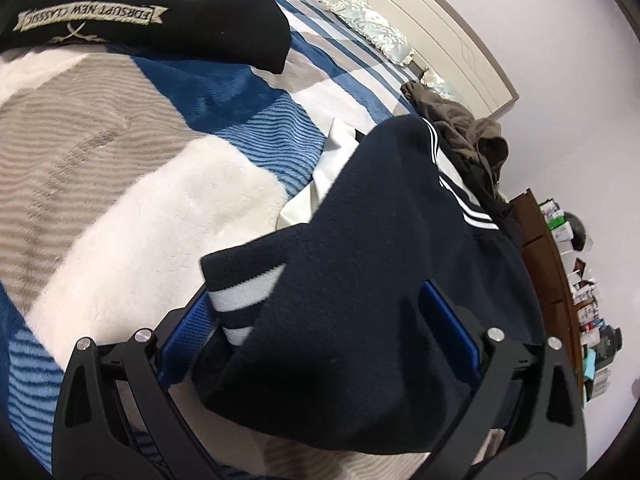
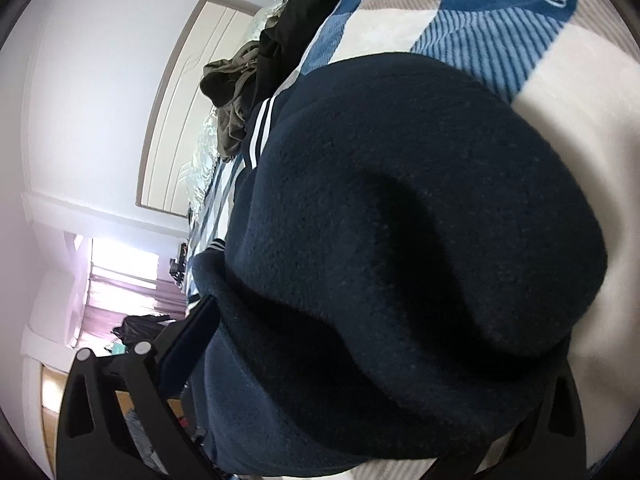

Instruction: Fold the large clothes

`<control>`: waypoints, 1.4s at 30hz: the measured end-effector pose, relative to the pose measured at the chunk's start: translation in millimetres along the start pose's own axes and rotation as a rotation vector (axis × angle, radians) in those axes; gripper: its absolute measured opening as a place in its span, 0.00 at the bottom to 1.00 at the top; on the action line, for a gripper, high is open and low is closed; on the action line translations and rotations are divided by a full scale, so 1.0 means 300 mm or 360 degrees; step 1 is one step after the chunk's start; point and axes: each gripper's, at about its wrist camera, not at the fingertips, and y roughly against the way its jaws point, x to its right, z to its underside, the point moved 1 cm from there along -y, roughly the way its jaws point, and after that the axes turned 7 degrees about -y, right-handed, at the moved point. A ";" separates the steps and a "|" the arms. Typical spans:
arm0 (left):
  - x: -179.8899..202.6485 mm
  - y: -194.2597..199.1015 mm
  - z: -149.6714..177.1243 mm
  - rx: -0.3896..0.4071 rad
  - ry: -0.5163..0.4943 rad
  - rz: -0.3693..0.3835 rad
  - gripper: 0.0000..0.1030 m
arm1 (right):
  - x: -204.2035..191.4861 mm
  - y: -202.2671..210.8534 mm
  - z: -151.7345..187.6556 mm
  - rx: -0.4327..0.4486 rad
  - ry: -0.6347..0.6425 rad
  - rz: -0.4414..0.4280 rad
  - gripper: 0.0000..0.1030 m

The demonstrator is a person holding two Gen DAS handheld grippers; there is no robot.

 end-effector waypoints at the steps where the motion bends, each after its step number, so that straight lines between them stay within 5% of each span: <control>1: -0.014 0.008 0.006 0.0016 0.0047 0.0037 0.94 | -0.005 0.002 0.004 0.0002 0.0018 0.0005 0.96; 13: -0.047 0.042 0.067 0.0133 0.0166 0.0157 0.94 | -0.054 0.007 0.028 0.0109 0.0068 0.0086 0.96; 33: -0.040 0.034 0.104 0.0032 0.0179 0.0015 0.94 | -0.096 -0.062 0.000 0.0102 0.0043 0.0360 0.96; 42: -0.092 0.087 0.113 0.0038 0.0413 0.0212 0.94 | -0.154 -0.069 -0.033 0.0062 0.0037 0.0333 0.96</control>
